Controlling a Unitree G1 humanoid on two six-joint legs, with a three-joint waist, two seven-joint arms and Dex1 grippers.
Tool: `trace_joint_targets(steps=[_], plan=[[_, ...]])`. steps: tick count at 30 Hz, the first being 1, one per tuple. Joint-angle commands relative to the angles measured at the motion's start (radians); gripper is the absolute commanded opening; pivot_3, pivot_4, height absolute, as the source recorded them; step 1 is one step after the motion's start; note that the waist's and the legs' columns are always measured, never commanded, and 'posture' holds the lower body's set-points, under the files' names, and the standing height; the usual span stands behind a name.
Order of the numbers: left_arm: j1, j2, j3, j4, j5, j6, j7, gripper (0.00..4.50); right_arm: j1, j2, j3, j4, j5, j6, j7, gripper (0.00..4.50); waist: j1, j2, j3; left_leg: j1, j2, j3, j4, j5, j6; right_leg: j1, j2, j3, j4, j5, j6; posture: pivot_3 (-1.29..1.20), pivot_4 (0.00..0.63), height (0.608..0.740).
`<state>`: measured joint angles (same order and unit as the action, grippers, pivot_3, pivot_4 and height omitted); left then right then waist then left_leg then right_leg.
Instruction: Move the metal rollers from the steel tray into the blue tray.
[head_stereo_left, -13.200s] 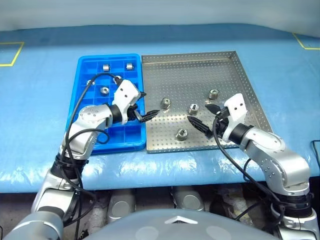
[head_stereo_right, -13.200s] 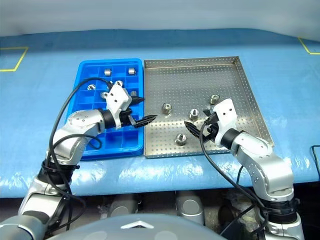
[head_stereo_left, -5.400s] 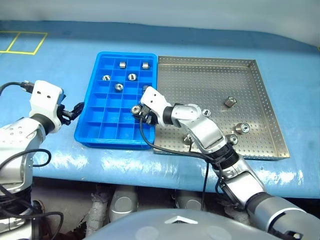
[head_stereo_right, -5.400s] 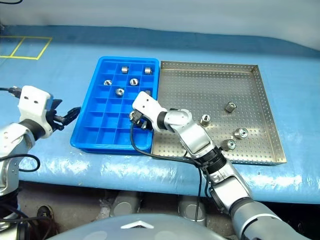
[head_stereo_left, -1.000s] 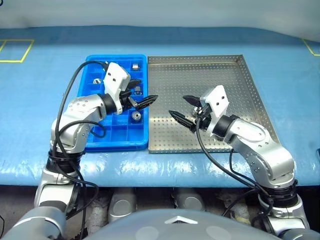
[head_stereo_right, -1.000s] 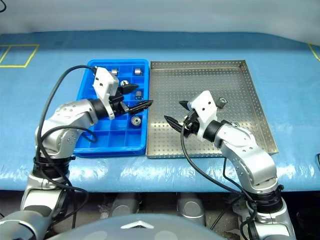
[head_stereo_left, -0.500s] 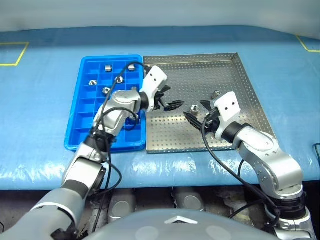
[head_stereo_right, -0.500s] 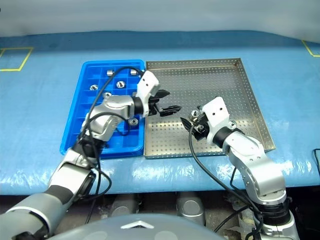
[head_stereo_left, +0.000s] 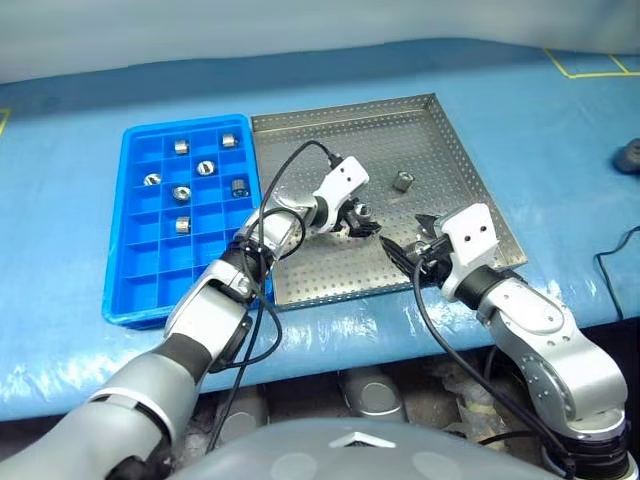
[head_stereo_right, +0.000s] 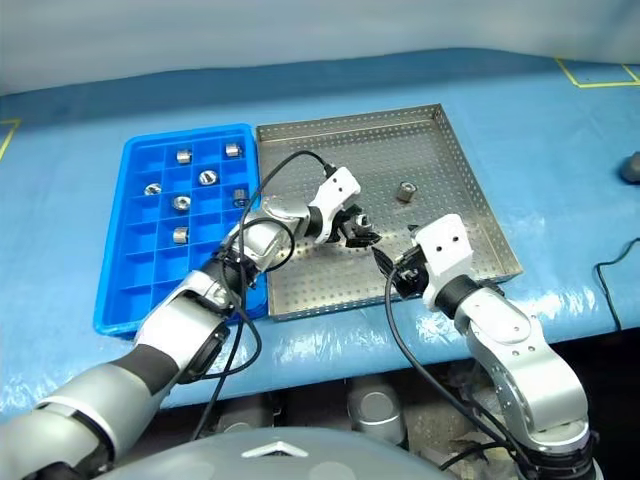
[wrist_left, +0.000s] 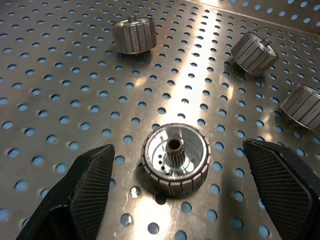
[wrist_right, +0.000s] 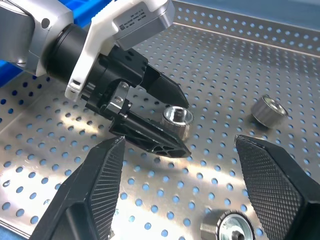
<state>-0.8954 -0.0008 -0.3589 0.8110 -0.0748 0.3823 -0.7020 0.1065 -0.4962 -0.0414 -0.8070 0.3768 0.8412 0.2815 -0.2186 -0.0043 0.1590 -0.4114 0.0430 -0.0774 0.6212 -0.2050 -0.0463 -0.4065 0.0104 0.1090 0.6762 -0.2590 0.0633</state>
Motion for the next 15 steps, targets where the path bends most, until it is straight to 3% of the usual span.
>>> trace_joint_targets(steps=[1, 3, 9, 15], plan=[[-0.037, -0.02, 0.022, 0.068, 0.046, -0.048, 0.048, 4.28, 0.006, 0.006, -0.026, -0.055, -0.002, -0.001, -0.015, 3.7, -0.014, 0.0, 0.0, 0.0, 0.0, 0.0, 0.0, 0.0, 0.0, 0.0, 0.0, 0.0, 0.0, 0.0, 0.0, -0.31, 0.15, 0.74], [-0.039, -0.019, 0.027, 0.077, 0.057, -0.058, 0.041, 3.92, 0.007, 0.006, -0.03, -0.056, -0.002, 0.0, -0.018, 3.7, -0.027, 0.0, 0.0, 0.0, 0.0, 0.0, 0.0, 0.0, 0.0, 0.0, 0.0, 0.0, 0.0, 0.0, 0.0, -0.3, 0.15, 0.74], [-0.031, 0.013, 0.053, 0.043, 0.08, -0.056, 0.036, 2.05, -0.01, 0.005, -0.029, -0.039, 0.0, -0.004, -0.02, 3.7, -0.041, 0.0, 0.0, 0.0, 0.0, 0.0, 0.0, 0.0, 0.0, 0.0, 0.0, 0.0, 0.0, 0.0, 0.001, -0.26, 0.15, 0.74], [-0.002, 0.039, 0.063, 0.004, 0.084, -0.032, 0.021, 2.05, -0.056, 0.002, -0.004, -0.008, -0.001, -0.011, -0.006, 3.7, -0.037, 0.0, 0.0, 0.0, 0.0, 0.0, -0.001, 0.0, 0.0, 0.0, 0.0, 0.001, 0.0, 0.0, 0.001, -0.24, 0.15, 0.74]])
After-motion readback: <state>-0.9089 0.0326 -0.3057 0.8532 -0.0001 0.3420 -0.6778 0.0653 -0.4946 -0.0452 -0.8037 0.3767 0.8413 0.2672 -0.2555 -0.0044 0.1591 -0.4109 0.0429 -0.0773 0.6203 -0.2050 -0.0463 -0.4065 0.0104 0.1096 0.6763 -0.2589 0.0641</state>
